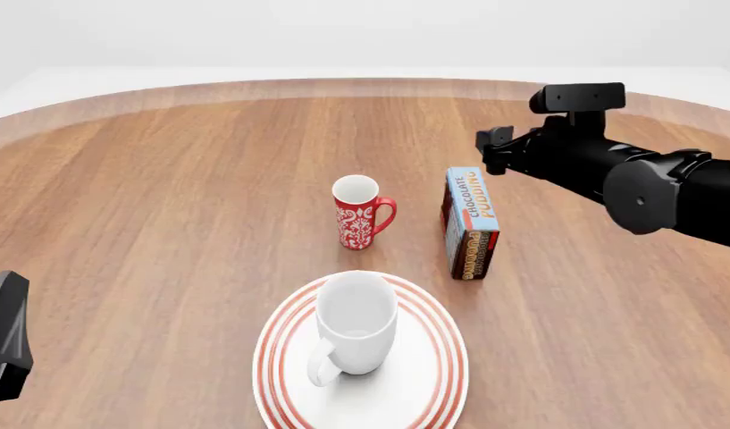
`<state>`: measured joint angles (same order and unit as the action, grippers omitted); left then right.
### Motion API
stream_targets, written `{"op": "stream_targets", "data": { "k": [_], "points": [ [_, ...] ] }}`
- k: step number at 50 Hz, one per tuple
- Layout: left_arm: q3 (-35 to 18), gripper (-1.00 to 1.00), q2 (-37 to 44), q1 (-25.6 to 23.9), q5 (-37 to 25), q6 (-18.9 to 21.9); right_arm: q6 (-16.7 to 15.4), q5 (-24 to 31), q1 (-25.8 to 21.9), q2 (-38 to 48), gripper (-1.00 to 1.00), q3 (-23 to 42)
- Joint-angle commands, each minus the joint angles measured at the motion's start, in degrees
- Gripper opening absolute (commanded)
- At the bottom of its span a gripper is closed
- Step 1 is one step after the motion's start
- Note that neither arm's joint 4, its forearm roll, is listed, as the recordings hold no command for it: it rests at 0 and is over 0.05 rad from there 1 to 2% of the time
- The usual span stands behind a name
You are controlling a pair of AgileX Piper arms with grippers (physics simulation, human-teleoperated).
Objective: Pick up the white mug and put it on the plate, and put the chocolate pudding to the right of the plate.
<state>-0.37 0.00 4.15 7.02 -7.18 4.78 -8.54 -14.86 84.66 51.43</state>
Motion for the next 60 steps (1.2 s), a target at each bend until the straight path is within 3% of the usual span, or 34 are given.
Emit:
{"op": "stream_targets", "data": {
  "k": [1, 60],
  "points": [
    [0.02, 1.0, 0.0, 0.02, 0.02, -0.06, -0.04, -0.24, -0.25, 1.58, 1.0, 0.48],
    [0.03, 1.0, 0.0, 0.18, 0.11, -0.29, -1.06, -2.22, -0.12, 9.47, 1.0, 1.61]
  ]
}}
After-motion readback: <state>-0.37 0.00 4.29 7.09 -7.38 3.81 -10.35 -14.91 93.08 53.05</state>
